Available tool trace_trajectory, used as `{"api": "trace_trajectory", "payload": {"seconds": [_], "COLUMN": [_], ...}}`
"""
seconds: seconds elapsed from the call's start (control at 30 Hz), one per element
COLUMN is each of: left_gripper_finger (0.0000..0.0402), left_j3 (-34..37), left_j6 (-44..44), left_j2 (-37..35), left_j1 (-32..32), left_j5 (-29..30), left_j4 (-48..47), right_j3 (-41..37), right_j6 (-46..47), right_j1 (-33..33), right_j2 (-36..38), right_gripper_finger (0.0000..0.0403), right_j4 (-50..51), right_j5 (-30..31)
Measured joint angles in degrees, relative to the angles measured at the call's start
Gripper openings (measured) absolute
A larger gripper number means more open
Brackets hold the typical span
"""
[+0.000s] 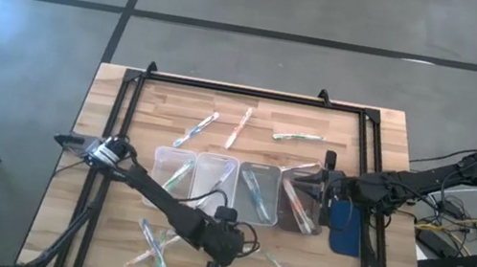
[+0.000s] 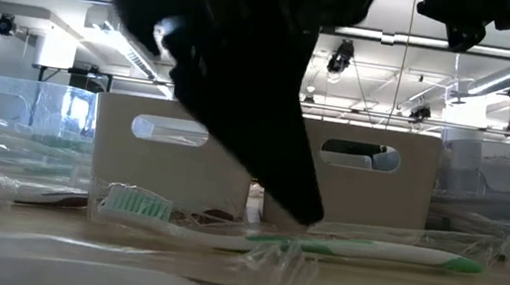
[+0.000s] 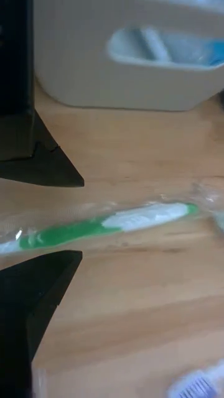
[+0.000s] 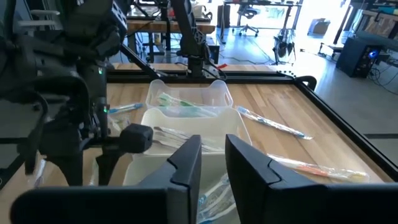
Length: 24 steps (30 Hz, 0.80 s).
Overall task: Pick & Place Toothbrushes
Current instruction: Put the green toothbrush into the transparent bin
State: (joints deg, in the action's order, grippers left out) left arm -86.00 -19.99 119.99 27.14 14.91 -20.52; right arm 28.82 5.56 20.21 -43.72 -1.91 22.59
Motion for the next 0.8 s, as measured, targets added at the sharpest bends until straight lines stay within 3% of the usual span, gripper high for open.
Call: {"api": "trace_trajectory", "payload": {"seconds": [0.8], "left_gripper_finger": [0.0181], "left_j3": [0.0], "left_j6": [-2.0], "left_j2": [3.1], "left_j1": [1.0], "left_j5": [-2.9], "left_j4": [1.5], "right_j3": [0.0], "right_j6": [0.0], "right_j1": [0.0], "right_j2": [0.0], "right_gripper_finger": [0.0133], "right_j4": [0.0], "right_j5": [0.0]}}
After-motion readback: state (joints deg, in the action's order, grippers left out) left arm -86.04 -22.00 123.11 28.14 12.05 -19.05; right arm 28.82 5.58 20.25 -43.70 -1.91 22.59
